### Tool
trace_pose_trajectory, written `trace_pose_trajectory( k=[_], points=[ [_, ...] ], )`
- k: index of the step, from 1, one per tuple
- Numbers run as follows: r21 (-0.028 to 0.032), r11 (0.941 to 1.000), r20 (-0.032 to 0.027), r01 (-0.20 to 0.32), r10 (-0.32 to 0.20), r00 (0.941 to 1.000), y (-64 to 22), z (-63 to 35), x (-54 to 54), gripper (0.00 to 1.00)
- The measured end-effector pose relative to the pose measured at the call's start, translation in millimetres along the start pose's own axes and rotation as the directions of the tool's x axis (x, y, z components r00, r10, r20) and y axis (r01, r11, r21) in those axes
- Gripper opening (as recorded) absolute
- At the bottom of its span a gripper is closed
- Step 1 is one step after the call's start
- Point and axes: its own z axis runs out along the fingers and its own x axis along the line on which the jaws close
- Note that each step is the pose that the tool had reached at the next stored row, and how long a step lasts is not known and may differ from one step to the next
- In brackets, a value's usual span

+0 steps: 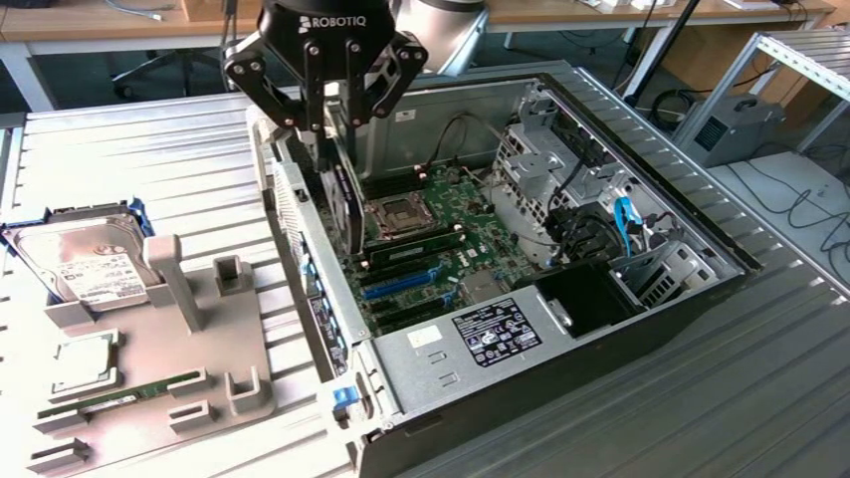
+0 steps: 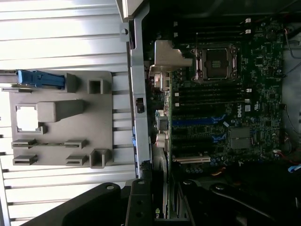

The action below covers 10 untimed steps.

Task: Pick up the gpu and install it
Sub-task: 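Pick up the gpu and move the gpu toward the slot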

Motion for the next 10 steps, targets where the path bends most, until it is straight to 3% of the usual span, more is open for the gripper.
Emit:
trace_pose_trajectory(
  k=[10],
  points=[
    [0.0014, 1.0000, 0.0000, 0.000, 0.000, 1.0000, 0.6, 0.2, -9.3, 0.26]
  ],
)
